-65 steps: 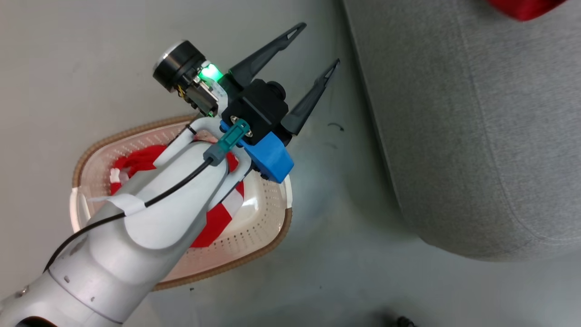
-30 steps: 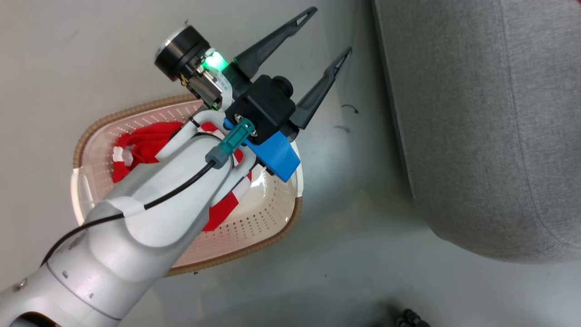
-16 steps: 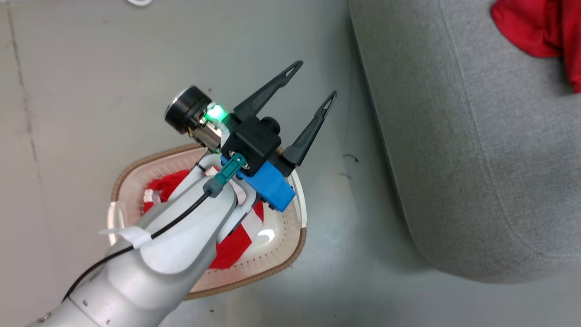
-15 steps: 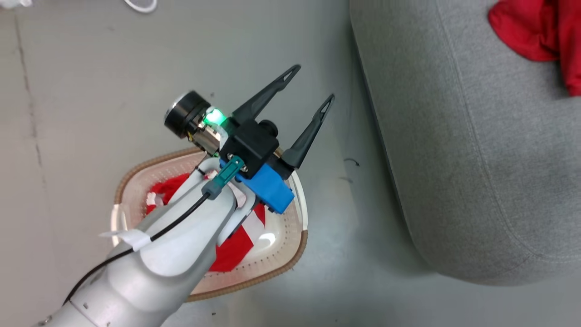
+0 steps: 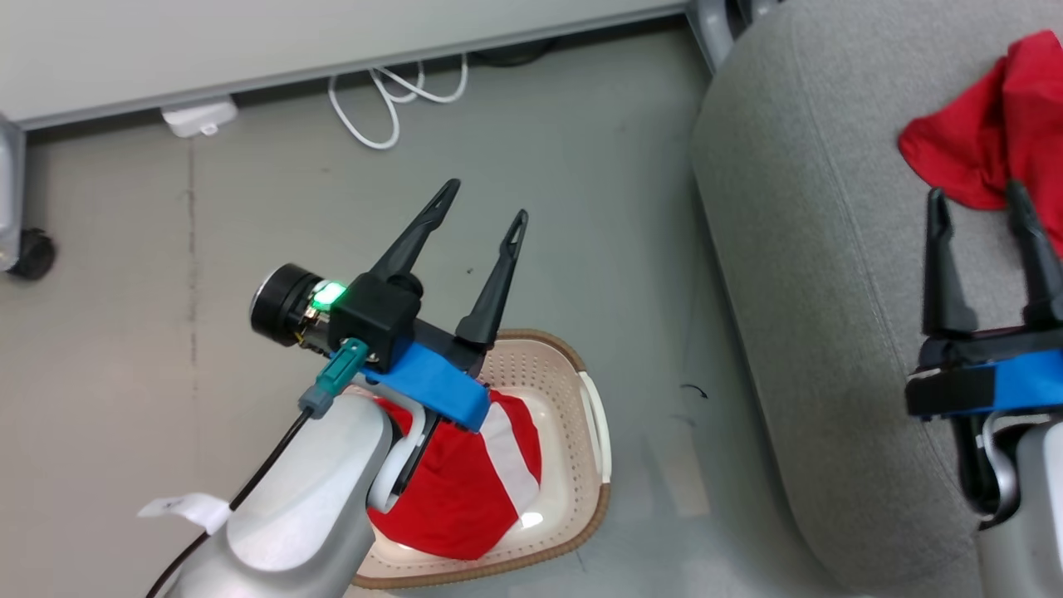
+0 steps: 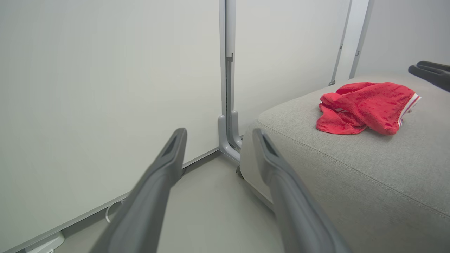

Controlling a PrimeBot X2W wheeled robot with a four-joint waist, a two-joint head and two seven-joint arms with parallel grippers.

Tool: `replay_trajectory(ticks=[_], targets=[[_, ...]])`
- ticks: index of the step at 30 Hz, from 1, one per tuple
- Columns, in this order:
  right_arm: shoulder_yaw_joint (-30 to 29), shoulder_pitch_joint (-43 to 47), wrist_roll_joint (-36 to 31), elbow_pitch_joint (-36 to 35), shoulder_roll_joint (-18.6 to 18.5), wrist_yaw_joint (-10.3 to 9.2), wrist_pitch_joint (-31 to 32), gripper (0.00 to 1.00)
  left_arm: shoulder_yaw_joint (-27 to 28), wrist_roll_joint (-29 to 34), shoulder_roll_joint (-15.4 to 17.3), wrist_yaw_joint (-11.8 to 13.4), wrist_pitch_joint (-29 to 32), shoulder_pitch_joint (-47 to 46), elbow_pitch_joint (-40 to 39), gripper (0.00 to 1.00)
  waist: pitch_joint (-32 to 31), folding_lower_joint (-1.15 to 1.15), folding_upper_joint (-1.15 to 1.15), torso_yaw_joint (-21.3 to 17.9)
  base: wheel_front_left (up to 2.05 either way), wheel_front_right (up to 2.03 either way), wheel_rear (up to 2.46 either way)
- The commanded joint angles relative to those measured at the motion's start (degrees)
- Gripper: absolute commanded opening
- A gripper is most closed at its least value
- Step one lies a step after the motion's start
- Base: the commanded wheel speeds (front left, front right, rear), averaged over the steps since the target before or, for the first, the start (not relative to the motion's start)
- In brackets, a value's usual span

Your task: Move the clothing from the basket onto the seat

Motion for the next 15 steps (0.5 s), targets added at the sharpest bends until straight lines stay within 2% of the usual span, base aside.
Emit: replay_trajectory(ticks=[1,7,15], targets=[[1.29,1.55,0.21,-0.66,0.45,0.03,-0.21,1.00,1.72,0.57,-0.11,0.02,-0.15,1.90,-0.53,1.00,-2.37,0.01,0.00,2.30,0.00,0.00,0.00],[4.41,4.43,-0.30,-2.29,2.44,0.03,-0.20,1.00,8.27,1.69,-1.20,-0.03,-0.16,7.37,-1.66,1.00,-5.82,0.01,0.00,4.91,0.00,0.00,0.00],[5.71,9.57,-2.16,-3.90,5.01,0.03,-0.21,1.00,17.15,3.98,-2.32,-0.57,-0.15,15.69,-3.77,1.00,-10.05,0.01,0.00,7.09,0.00,0.00,0.00]])
